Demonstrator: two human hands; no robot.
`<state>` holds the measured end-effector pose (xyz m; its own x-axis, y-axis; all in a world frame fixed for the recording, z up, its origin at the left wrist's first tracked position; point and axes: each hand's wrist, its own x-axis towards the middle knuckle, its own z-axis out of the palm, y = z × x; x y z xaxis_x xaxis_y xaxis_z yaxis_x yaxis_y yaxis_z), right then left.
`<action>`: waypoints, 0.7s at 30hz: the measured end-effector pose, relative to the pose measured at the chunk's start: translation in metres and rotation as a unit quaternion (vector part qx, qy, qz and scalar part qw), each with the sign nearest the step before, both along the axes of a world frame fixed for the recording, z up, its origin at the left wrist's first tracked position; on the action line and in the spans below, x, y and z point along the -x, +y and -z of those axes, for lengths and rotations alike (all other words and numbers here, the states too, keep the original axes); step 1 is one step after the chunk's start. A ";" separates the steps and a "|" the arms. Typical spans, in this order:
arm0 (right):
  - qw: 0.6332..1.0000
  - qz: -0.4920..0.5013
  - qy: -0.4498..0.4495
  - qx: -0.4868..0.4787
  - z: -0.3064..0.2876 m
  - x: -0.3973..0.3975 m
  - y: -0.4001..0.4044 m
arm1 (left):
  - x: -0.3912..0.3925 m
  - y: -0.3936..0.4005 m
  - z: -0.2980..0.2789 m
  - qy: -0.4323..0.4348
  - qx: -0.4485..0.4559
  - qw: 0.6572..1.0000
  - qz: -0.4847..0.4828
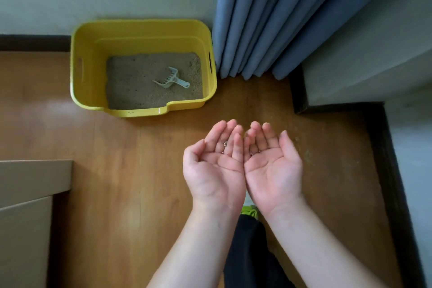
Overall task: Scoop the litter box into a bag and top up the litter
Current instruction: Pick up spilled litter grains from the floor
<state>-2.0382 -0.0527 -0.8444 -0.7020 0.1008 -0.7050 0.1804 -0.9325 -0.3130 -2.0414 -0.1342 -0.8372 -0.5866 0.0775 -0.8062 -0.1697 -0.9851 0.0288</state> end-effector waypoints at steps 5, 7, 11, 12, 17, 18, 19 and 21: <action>1.000 0.005 0.009 -0.008 -0.105 -0.011 -0.037 | -0.013 -0.033 -0.109 0.029 0.021 0.999 -0.020; 1.000 0.000 0.008 -0.007 -0.148 -0.018 -0.055 | -0.021 -0.051 -0.151 0.041 0.029 0.998 -0.026; 0.999 -0.039 0.012 -0.009 -0.250 -0.032 -0.092 | -0.043 -0.087 -0.252 0.051 0.044 0.997 -0.047; 0.999 -0.046 0.018 -0.012 -0.278 -0.037 -0.101 | -0.050 -0.095 -0.279 0.065 0.044 0.995 -0.053; 0.996 -0.063 0.062 -0.020 -0.409 -0.064 -0.136 | -0.087 -0.125 -0.406 0.141 0.048 0.987 -0.068; 0.995 -0.061 0.073 -0.017 -0.432 -0.071 -0.142 | -0.093 -0.130 -0.429 0.152 0.053 0.985 -0.067; 0.995 -0.057 0.085 -0.013 -0.452 -0.077 -0.147 | -0.100 -0.134 -0.451 0.158 0.059 0.984 -0.065; 0.992 -0.058 0.107 -0.014 -0.493 -0.090 -0.154 | -0.111 -0.140 -0.493 0.168 0.072 0.981 -0.070</action>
<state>-1.9486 -0.2068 -0.3518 -0.8433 0.0282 -0.5367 0.2121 -0.9001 -0.3805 -1.9303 -0.2742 -0.3442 -0.8176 -0.1239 -0.5622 0.0100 -0.9795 0.2014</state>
